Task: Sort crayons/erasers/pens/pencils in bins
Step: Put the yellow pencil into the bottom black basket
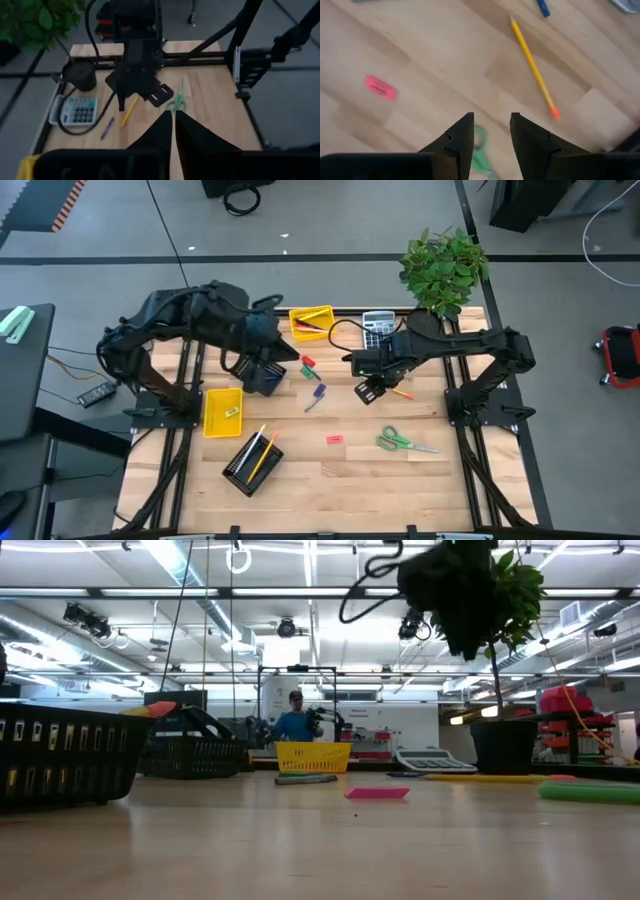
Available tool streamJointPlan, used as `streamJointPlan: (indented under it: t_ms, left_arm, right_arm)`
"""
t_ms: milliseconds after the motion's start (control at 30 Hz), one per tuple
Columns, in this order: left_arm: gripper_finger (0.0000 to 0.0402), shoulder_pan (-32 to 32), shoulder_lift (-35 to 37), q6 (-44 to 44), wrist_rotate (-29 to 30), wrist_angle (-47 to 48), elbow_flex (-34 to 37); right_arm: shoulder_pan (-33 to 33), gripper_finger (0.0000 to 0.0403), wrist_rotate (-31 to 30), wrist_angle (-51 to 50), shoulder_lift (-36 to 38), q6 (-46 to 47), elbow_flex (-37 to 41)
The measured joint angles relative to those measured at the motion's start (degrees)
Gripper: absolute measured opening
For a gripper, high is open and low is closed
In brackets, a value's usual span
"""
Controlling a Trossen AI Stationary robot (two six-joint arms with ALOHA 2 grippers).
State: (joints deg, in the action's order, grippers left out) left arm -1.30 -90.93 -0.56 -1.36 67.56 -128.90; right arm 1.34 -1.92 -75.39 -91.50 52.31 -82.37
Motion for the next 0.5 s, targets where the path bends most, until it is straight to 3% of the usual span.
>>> streamJointPlan:
  t_ms: [167,500]
  left_arm:
    - [0.0027,-1.68,0.47,3.2,3.78,1.4,-0.09]
    - [0.0016,0.5,-1.1,2.48,8.25,-2.22,-0.04]
  right_arm:
    - [1.92,0.0133,4.75,0.0,0.0,-5.12,2.77]
    - [-2.72,0.0133,4.05,0.85,7.08,-5.02,-1.9]
